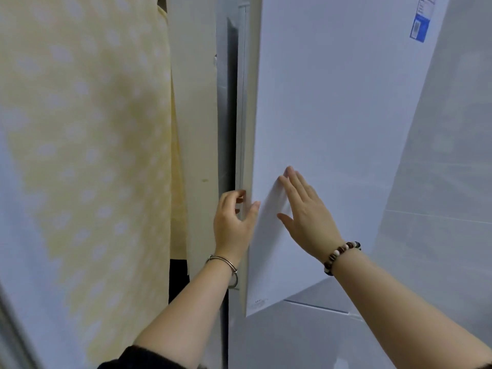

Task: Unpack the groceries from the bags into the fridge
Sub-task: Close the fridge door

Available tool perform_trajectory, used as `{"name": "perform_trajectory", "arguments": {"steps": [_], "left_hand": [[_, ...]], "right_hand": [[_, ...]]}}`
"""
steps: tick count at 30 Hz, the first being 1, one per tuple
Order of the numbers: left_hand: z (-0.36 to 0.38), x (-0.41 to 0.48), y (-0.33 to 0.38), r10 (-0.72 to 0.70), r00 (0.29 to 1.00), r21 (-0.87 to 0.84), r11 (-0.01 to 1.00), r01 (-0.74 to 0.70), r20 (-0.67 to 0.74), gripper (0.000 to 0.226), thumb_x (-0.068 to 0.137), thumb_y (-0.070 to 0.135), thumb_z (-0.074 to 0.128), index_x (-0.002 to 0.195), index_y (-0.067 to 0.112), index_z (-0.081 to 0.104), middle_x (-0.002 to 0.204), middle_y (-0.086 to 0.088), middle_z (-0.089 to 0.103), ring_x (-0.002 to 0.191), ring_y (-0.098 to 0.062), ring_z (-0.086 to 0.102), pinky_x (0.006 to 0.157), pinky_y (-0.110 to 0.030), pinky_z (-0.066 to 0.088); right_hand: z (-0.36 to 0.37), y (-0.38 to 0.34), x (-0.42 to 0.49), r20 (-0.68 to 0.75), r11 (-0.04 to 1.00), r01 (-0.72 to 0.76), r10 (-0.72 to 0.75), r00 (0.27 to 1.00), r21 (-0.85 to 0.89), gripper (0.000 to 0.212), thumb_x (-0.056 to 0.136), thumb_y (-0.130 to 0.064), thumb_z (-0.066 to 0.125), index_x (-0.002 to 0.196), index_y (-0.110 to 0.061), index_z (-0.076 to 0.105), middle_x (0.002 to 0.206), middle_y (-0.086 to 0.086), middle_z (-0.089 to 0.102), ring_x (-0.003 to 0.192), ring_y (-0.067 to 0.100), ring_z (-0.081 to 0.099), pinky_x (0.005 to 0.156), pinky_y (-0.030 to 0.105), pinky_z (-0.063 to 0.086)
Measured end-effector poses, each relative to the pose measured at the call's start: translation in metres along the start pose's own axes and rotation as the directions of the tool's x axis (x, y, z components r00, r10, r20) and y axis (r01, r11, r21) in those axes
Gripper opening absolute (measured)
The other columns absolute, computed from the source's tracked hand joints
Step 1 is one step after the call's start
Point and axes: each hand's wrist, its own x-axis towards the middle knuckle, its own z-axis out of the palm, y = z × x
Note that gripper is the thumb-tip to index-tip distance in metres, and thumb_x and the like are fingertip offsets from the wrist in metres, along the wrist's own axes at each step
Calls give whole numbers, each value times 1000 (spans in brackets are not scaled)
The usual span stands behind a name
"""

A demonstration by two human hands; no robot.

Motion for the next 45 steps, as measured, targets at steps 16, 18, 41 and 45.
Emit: {"name": "perform_trajectory", "arguments": {"steps": [16,18,41,45], "left_hand": [[45,145,-113,-360,933,-48,932,360,-9,14,89,22,62,98,10,60,87,2,61,79,-13,54,64,-17,39],[52,163,-128,-367,930,-54,928,367,19,11,89,21,62,94,11,59,83,3,59,76,-13,53,63,-17,39],[137,209,-189,-390,888,-182,918,353,-245,29,94,14,54,119,1,59,112,-11,63,99,-19,58,74,-6,37],[137,209,-191,-354,903,-167,932,321,-244,26,94,16,55,116,4,62,110,-12,63,101,-23,57,79,-12,38]], "right_hand": [[110,63,128,47,956,-1,15,999,-293,114,59,-25,88,149,-16,19,158,7,6,145,25,7,109,58,21],[123,72,141,20,940,5,2,1000,-340,120,50,-27,92,147,-16,21,157,9,15,143,28,17,105,61,27],[188,115,196,-145,884,-32,-41,989,-466,122,46,-32,92,147,-17,25,156,8,20,142,26,15,102,64,27],[188,116,197,-140,874,-41,-31,990,-484,122,46,-34,92,147,-18,25,156,7,18,142,26,15,103,63,27]]}}
